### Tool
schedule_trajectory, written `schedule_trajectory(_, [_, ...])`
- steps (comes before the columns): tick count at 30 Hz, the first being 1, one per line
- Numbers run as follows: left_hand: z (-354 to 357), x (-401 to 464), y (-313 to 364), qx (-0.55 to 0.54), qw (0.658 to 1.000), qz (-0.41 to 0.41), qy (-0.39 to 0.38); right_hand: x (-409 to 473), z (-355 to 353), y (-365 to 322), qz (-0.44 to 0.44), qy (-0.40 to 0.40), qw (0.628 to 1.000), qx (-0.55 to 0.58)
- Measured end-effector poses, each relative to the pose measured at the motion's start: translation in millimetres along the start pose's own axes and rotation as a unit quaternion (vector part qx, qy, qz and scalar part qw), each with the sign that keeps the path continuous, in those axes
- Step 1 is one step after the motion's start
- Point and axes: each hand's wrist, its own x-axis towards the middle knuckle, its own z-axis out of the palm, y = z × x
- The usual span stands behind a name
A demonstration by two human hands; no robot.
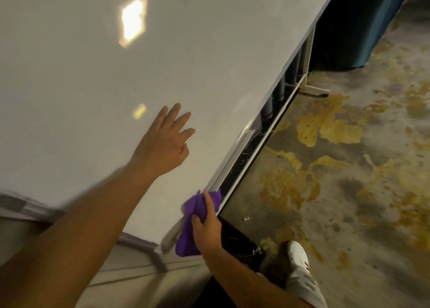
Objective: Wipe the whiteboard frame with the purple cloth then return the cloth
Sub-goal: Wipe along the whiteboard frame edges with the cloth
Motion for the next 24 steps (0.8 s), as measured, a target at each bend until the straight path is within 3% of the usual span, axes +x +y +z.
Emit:
schedule_trajectory(6, [-8,-32,6,-0.009,1.000,-0.016,-0.008,-27,3,12,0.021,-0.073,0.996,-0.055])
schedule_trajectory(10, [-11,-47,5,-0.008,1.000,-0.026,-0.002,-40,-37,2,-0.002,-0.136,0.983,-0.121])
schedule_trajectory(12, [-13,-50,0,-0.007,1.000,-0.030,0.004,-30,-74,-27,-0.034,-0.112,0.985,-0.127])
schedule_trajectory(15, [-18,-56,-6,-0.012,0.999,-0.045,0.009,17,-124,-97,-0.126,0.017,0.973,-0.191])
schedule_trajectory(19, [-24,-60,-7,-0.019,0.997,-0.070,0.026,83,-158,-176,-0.281,0.143,0.884,-0.346])
schedule_trajectory(22, [-22,-58,-6,-0.012,0.997,-0.074,0.031,119,-161,-183,-0.315,0.109,0.793,-0.511])
schedule_trajectory(24, [-18,-56,-8,-0.008,0.997,-0.074,0.033,135,-162,-167,-0.276,0.070,0.773,-0.567])
